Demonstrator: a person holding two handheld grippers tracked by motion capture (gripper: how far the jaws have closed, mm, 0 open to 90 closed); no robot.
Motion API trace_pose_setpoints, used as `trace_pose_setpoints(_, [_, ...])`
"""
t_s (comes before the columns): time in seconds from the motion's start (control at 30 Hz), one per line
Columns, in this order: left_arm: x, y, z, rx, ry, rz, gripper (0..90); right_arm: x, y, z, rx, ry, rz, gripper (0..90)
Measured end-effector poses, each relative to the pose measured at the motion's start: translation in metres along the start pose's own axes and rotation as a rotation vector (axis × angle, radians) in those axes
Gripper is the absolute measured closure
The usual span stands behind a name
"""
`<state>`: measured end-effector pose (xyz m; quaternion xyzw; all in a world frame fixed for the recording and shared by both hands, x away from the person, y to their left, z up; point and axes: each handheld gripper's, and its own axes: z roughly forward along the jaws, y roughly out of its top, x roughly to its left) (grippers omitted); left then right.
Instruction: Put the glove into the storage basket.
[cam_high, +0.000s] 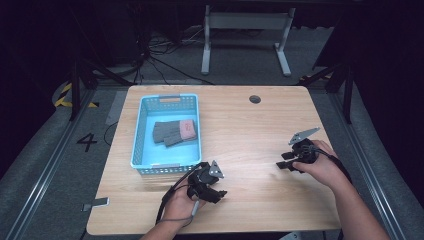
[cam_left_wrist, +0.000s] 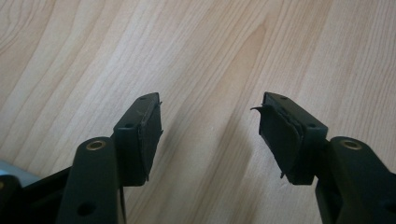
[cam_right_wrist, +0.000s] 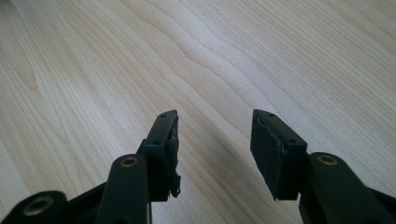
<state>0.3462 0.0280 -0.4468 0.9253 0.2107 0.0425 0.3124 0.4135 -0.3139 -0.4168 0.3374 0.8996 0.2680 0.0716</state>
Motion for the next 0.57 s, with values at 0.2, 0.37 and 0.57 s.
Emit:
trace_pose_setpoints(0.2, [-0.0061, 0.0039, 0.0073, 0.039, -0.004, 0.026, 39.5, -0.0007, -0.0016, 0.0057, 0.022, 0.001, 0.005, 52.9])
trace_pose_setpoints(0.37, [-0.0042, 0.0041, 0.0028, 0.022, -0.017, 0.002, 38.5, -0.0014, -0.0029, 0.0080, 0.030, 0.002, 0.004, 52.9])
trace_pose_setpoints(0.57, [-0.0052, 0.0049, 0.0034, 0.031, -0.016, 0.020, 38.2, -0.0015, -0.0024, 0.0083, 0.027, 0.002, 0.006, 52.4])
